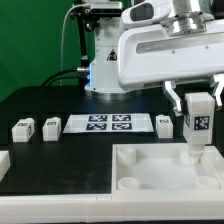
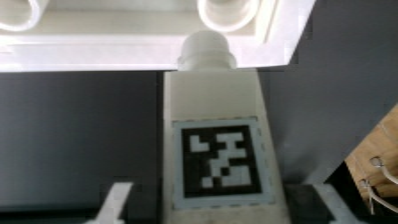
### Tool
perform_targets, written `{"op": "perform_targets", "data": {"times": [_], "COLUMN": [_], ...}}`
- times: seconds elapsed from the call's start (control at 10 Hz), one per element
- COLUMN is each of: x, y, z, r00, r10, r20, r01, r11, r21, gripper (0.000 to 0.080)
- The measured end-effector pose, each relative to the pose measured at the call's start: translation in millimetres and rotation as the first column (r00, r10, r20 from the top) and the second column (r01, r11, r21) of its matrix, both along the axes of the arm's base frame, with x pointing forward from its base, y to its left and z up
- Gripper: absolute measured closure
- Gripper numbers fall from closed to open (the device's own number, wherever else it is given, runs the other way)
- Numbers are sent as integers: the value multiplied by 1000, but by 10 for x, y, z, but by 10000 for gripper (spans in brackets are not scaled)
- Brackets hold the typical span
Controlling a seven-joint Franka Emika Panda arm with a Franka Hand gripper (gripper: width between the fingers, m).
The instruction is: Assemble one leg
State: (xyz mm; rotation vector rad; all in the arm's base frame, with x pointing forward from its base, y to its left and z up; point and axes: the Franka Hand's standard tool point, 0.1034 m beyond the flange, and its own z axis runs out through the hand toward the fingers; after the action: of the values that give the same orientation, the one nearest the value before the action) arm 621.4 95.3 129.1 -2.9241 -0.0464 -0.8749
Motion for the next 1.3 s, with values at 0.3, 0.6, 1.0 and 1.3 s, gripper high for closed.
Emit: {"op": "perform_targets", "data": {"times": [0.3, 0.6, 1.0, 1.3], "x": [21, -26, -16, -24], "y": [119, 185, 183, 178], "z": [-179, -292, -364, -429], "r00": [1000, 1000, 999, 999], "r10": [11, 21, 22, 21], "r20": [-13, -20, -27, -35], "r01": [-11, -21, -22, -21], "r11": [1000, 1000, 1000, 1000], "r21": [5, 3, 1, 0], "gripper": [506, 506, 506, 506]}}
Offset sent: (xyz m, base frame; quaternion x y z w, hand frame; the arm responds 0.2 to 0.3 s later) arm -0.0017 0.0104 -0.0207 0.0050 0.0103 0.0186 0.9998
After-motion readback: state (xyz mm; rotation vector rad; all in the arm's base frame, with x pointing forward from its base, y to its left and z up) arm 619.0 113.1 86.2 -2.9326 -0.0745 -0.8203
